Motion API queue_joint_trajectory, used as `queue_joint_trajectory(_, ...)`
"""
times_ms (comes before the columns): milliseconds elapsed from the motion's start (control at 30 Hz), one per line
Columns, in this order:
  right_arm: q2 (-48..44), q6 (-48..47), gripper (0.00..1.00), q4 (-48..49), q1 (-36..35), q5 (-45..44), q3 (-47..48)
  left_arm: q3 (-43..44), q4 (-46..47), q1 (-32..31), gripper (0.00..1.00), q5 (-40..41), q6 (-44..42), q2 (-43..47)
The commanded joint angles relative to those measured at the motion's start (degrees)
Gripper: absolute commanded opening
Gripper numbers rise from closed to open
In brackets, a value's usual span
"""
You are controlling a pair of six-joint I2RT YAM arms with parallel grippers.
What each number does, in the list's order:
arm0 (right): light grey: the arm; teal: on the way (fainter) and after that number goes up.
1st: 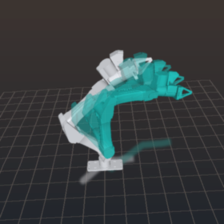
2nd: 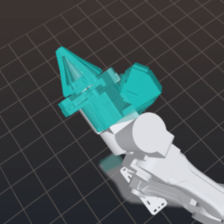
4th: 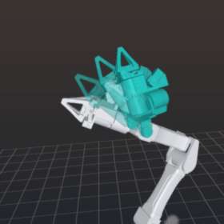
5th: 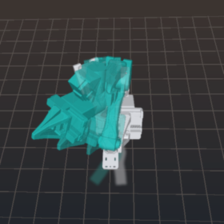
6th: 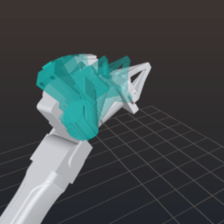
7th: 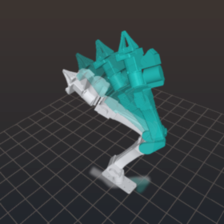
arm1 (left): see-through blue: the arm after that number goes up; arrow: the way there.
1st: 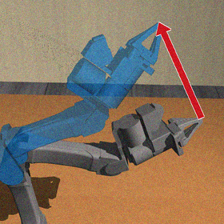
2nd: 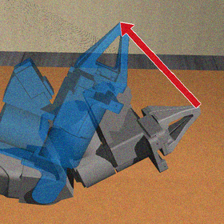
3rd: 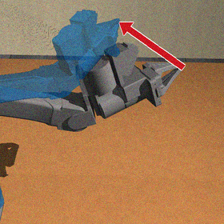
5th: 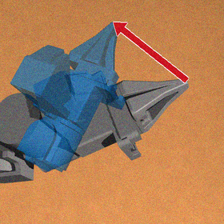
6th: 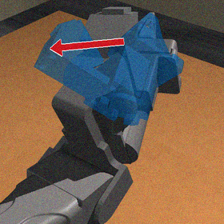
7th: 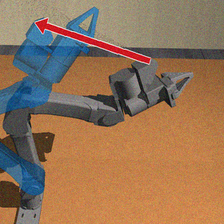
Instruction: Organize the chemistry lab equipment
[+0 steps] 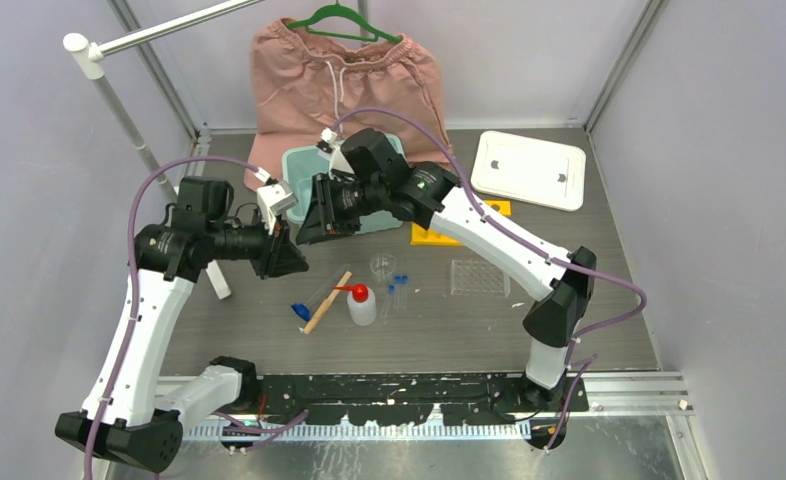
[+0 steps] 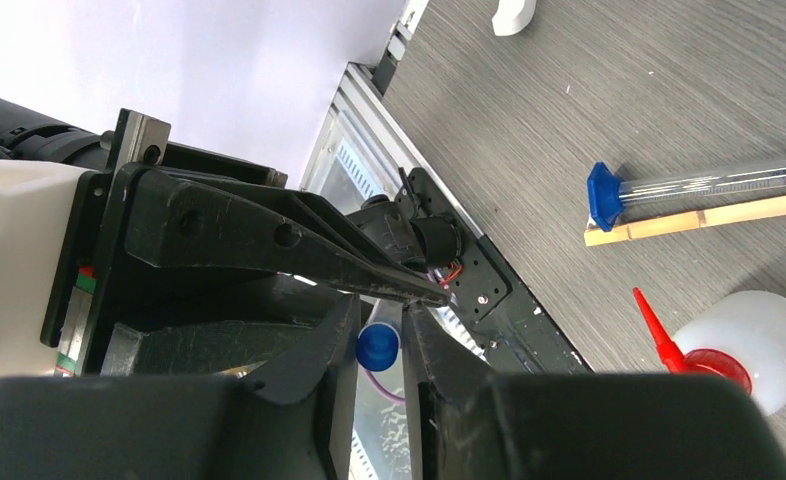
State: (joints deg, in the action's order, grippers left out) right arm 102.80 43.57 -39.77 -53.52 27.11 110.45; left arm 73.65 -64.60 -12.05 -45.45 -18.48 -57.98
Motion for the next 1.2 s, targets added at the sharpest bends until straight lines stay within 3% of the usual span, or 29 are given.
queue_joint_trajectory(0, -0.3, -1.7, 0.22, -0.8, -0.2, 2.0, 4.0, 1.5, 0.6, -0.3, 0.05, -0.2, -0.5, 0.5)
queue_joint_trajectory(100, -1.0, -2.1, 0.07, -1.3, 0.8, 1.9, 3.9, 1.6, 1.7, -0.3, 0.14, 1.3, 1.1, 0.6)
queue_joint_trajectory(133, -1.5, -2.1, 0.03, -1.3, 1.4, 1.9, 3.4, 1.6, 2.5, -0.3, 0.26, 2.0, 2.1, 0.7)
queue_joint_trajectory(233, -3.1, -2.3, 0.01, -1.3, 2.7, 1.7, 1.7, 1.9, 3.8, -0.3, 0.81, 3.7, 4.2, 0.9)
queue_joint_trajectory(267, -3.7, -2.4, 0.01, -1.6, 3.2, 1.5, 1.2, 1.9, 3.9, -0.3, 0.95, 4.2, 4.5, 0.9)
queue_joint_trajectory(300, -4.3, -2.7, 0.01, -1.9, 3.8, 1.2, 0.7, 1.9, 4.0, -0.3, 0.99, 4.7, 5.1, 0.9)
queue_joint_trajectory(433, -8.2, -6.3, 0.01, -8.0, 6.7, -5.5, -1.1, 2.3, 3.3, -0.3, 1.0, 7.1, 6.2, 0.4)
queue_joint_trajectory(600, -16.2, -12.5, 0.01, -16.3, 9.9, -27.2, -8.2, 4.5, 0.0, -0.3, 1.0, 11.5, 8.4, -0.7)
queue_joint_trajectory(800, -26.5, -12.9, 0.01, -16.2, 14.2, -50.7, -24.2, 5.5, -2.7, -0.3, 0.99, 15.9, 10.2, -1.3)
queue_joint_trajectory(1167, -27.3, -12.1, 0.01, -3.0, 15.4, -57.6, -43.4, 8.0, -5.4, -0.3, 0.97, 18.6, 11.2, -4.3)
